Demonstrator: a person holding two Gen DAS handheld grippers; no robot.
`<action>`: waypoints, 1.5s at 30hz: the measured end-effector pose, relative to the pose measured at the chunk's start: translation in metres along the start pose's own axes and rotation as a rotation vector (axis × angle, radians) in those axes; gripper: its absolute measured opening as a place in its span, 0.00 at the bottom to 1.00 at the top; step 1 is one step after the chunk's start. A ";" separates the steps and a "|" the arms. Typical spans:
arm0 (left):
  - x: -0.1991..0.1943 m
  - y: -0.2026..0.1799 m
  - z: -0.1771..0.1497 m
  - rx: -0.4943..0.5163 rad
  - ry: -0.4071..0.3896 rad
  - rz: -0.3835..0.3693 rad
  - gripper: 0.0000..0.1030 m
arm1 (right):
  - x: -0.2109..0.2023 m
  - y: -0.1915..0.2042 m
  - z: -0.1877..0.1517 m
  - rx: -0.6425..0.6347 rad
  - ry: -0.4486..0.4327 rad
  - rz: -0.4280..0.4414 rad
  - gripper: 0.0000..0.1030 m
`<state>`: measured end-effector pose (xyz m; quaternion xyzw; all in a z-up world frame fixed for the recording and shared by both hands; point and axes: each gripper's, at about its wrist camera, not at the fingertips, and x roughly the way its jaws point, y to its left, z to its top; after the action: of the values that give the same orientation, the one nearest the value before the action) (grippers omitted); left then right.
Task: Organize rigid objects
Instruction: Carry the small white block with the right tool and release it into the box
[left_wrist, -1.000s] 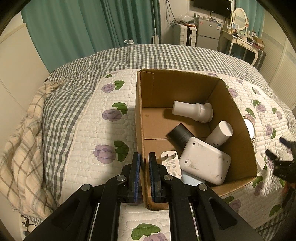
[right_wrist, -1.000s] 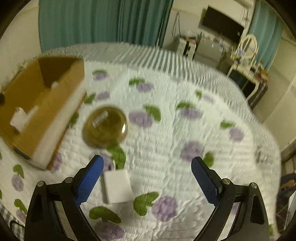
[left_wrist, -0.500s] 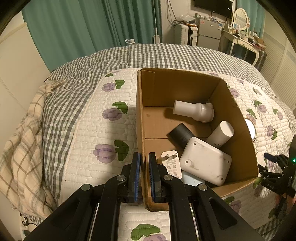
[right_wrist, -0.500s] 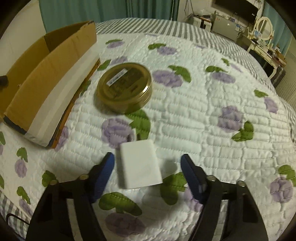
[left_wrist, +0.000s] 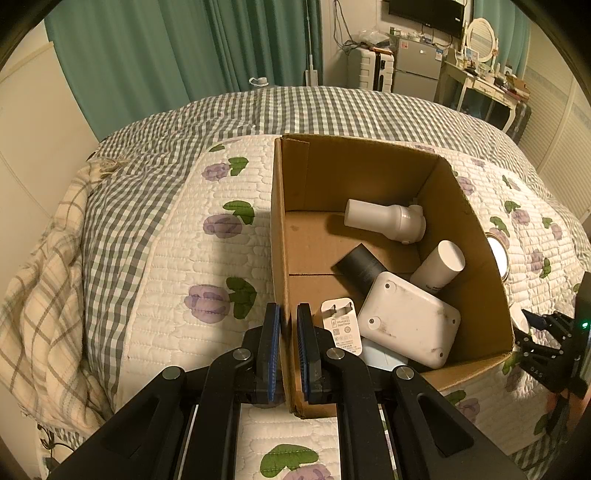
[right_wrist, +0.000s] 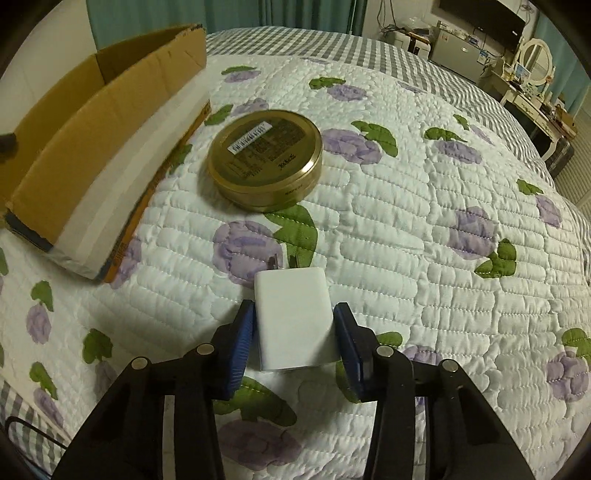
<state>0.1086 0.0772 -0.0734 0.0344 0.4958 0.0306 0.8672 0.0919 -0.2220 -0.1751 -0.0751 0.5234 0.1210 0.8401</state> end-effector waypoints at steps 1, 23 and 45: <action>0.000 0.000 0.000 0.000 -0.001 -0.001 0.08 | -0.002 -0.001 0.001 0.006 -0.006 0.008 0.41; 0.000 -0.001 0.000 0.008 -0.001 -0.009 0.08 | -0.132 0.046 0.114 -0.145 -0.295 0.034 0.41; 0.001 0.000 0.001 0.005 -0.006 -0.030 0.08 | -0.039 0.184 0.170 -0.267 -0.181 0.195 0.40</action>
<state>0.1098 0.0777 -0.0740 0.0294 0.4936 0.0163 0.8690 0.1700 -0.0072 -0.0647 -0.1237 0.4299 0.2767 0.8505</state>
